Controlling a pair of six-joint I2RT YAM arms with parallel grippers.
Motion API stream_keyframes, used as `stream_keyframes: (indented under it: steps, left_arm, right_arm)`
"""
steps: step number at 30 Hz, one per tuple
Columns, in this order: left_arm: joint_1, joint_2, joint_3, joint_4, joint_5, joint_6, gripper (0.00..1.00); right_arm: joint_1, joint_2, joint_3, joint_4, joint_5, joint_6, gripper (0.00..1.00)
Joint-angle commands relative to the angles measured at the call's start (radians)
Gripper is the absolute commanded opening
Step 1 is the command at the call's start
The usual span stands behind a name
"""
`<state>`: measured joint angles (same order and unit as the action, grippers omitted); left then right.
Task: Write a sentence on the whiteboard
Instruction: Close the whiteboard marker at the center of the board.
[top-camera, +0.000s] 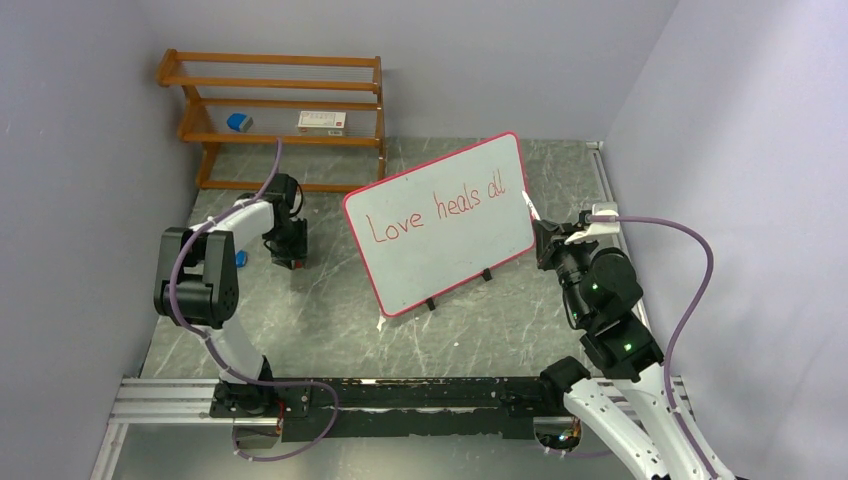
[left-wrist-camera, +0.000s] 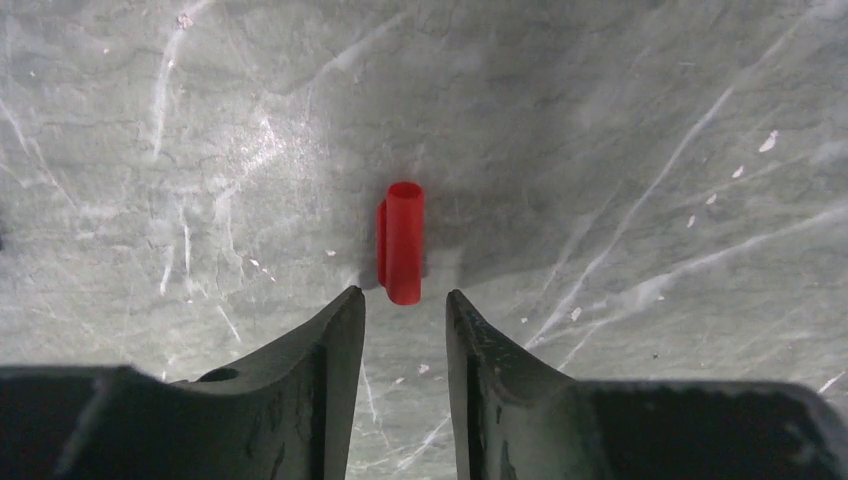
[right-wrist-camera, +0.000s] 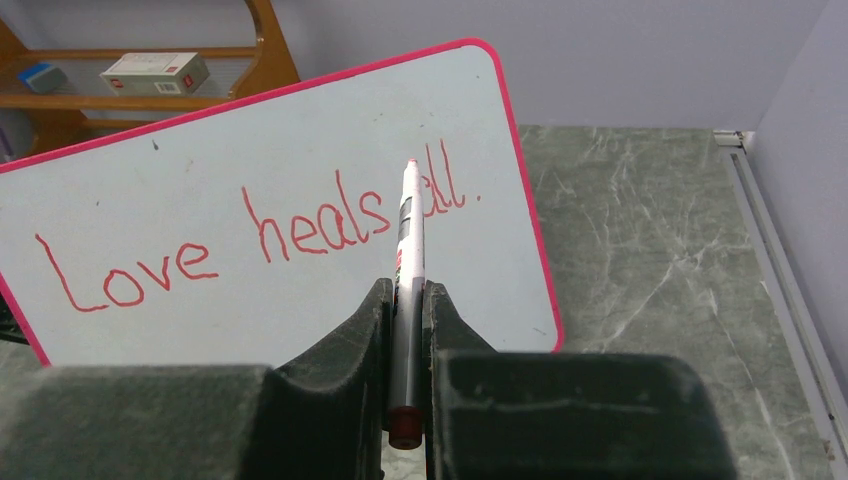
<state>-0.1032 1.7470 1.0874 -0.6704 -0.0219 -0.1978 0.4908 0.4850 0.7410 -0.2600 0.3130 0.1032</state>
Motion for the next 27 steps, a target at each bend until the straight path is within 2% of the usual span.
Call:
stream_keyframes:
  steps: [1, 16, 27]
  left_arm:
    - [-0.007, 0.027, 0.040, 0.003, -0.021, 0.027, 0.39]
    - [-0.012, 0.075, -0.007, 0.043, -0.047, 0.038, 0.31]
    - [-0.023, 0.072, 0.021, 0.063, -0.031, 0.051, 0.33]
  right_arm:
    - [0.012, -0.010, -0.008, 0.006, 0.026, -0.011, 0.00]
    - [0.013, 0.000, -0.008, 0.008, 0.025, -0.010, 0.00]
    - [0.013, 0.011, -0.008, 0.005, 0.020, -0.007, 0.00]
